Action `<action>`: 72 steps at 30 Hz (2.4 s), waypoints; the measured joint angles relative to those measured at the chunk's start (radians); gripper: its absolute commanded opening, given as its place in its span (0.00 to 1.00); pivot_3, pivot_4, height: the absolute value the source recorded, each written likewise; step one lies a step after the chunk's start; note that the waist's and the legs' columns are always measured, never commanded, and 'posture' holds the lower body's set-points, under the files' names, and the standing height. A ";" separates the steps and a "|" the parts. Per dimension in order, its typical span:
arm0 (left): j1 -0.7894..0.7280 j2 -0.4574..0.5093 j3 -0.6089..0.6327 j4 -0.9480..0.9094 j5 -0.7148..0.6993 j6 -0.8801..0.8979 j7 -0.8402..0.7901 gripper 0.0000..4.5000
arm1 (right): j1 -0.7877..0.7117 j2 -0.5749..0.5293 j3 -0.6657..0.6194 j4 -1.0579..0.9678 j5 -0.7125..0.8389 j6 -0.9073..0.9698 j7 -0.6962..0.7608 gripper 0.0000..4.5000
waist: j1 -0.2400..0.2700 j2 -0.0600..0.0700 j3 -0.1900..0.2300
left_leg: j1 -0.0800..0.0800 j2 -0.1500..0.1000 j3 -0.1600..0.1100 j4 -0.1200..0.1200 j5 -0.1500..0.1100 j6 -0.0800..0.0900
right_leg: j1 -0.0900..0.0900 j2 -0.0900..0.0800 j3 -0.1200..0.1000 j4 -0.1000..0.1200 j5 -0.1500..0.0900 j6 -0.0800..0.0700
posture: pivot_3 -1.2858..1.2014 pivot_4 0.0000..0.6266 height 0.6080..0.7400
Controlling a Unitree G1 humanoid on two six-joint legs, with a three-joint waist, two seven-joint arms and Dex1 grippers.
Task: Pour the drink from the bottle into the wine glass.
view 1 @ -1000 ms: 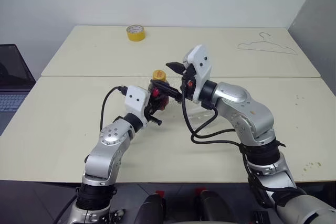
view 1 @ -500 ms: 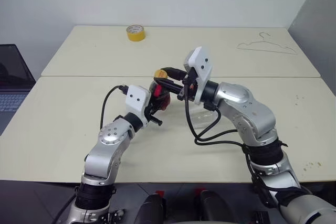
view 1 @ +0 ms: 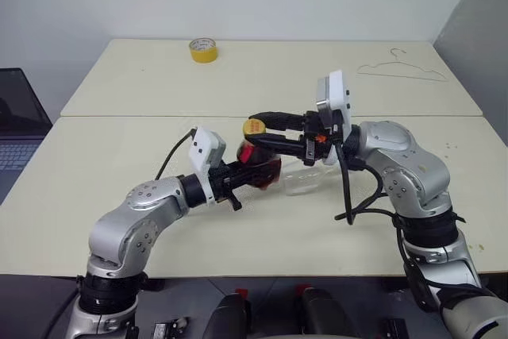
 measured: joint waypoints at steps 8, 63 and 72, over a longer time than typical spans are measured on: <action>0.001 -0.002 0.000 0.000 -0.002 0.008 0.022 0.12 | 0.000 -0.011 0.018 -0.002 -0.010 0.000 -0.009 0.44 | 0.002 0.000 0.000 | 0.000 0.000 0.000 0.000 0.000 -0.001 | 0.000 0.000 0.000 0.000 0.000 0.000 | 0.52 0.24 1.00; 0.048 -0.080 -0.035 0.036 0.160 -0.076 0.190 0.12 | -0.018 0.023 0.113 0.018 -0.300 -0.065 -0.287 0.82 | 0.002 0.000 0.000 | 0.000 -0.001 0.000 0.000 0.002 -0.004 | 0.000 0.000 0.000 0.000 0.000 0.000 | 0.52 0.24 1.00; 0.048 -0.078 -0.033 0.048 0.162 -0.080 0.188 0.12 | 0.019 -0.068 0.066 0.008 -0.292 -0.062 -0.272 0.82 | 0.002 0.000 0.000 | 0.000 0.000 0.000 0.000 0.002 -0.003 | 0.000 0.000 0.000 0.000 0.000 0.000 | 0.52 0.24 1.00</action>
